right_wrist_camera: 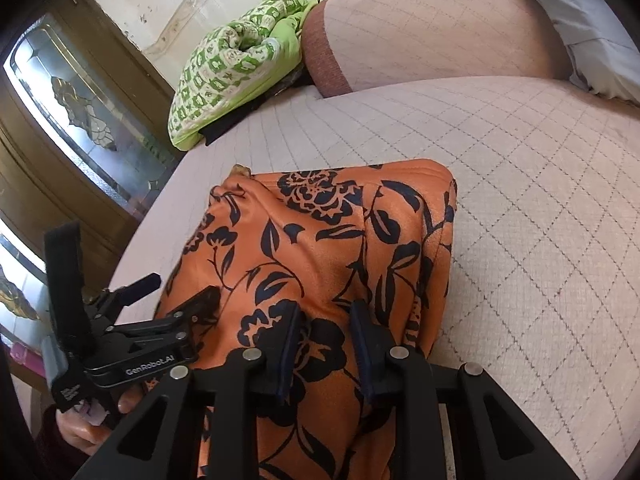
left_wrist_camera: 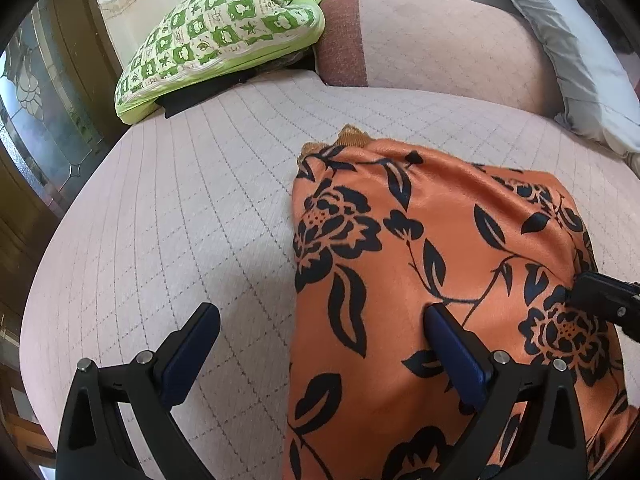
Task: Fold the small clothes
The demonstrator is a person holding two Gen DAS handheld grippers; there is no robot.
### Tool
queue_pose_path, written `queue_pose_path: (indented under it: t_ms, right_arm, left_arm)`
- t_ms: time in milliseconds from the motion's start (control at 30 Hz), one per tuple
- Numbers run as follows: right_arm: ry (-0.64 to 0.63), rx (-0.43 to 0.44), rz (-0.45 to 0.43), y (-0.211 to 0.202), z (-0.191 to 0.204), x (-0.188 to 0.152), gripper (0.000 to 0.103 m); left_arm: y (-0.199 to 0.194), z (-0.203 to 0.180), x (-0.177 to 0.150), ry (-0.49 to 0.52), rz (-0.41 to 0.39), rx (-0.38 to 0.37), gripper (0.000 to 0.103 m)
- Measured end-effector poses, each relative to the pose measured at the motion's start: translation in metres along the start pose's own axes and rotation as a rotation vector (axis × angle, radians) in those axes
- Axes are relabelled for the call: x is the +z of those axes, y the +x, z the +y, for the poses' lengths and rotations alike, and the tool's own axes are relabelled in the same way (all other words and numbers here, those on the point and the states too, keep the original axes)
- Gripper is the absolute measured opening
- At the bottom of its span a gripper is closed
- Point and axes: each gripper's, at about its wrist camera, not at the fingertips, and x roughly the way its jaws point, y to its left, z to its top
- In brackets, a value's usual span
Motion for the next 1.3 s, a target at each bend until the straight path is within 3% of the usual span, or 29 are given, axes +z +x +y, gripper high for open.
queue_pose_path:
  t_ms: [167, 333, 433, 500, 567, 733, 833, 1000, 1133, 1300]
  right_arm:
    - [-0.016, 0.07, -0.072, -0.019, 0.004, 0.012, 0.028]
    - [-0.028, 0.077, -0.122, -0.02, 0.009, 0.023, 0.03]
    - [-0.042, 0.04, -0.1, -0.004, 0.008, 0.03, 0.03]
    - [-0.012, 0.009, -0.057, 0.01, -0.002, 0.031, 0.03]
    - [0.036, 0.017, -0.005, 0.027, -0.014, 0.031, 0.031]
    - [0.035, 0.018, -0.006, 0.031, -0.015, 0.033, 0.031]
    - [0.047, 0.028, -0.015, 0.027, -0.014, 0.034, 0.031]
    - [0.013, 0.024, -0.038, 0.0, -0.003, 0.03, 0.031]
    - [-0.039, 0.065, -0.054, -0.028, 0.018, 0.018, 0.031]
    - [-0.089, 0.075, -0.034, -0.055, 0.038, -0.009, 0.03]
  left_arm:
    - [-0.009, 0.002, 0.018, -0.021, -0.059, 0.002, 0.102]
    - [-0.003, -0.005, 0.039, -0.037, -0.081, -0.01, 0.102]
    - [0.016, -0.015, 0.045, -0.018, -0.032, -0.01, 0.102]
    - [0.039, -0.024, 0.043, 0.033, 0.06, -0.011, 0.102]
    - [0.047, -0.024, 0.041, 0.025, 0.066, -0.021, 0.103]
    - [0.052, -0.011, 0.042, -0.038, 0.096, -0.087, 0.103]
    - [0.04, -0.006, 0.039, -0.045, 0.066, -0.09, 0.103]
    - [0.01, -0.003, 0.029, 0.016, -0.002, -0.022, 0.103]
    - [-0.015, 0.001, 0.011, 0.027, -0.002, -0.039, 0.103]
    - [-0.029, 0.008, -0.02, 0.062, 0.037, 0.006, 0.103]
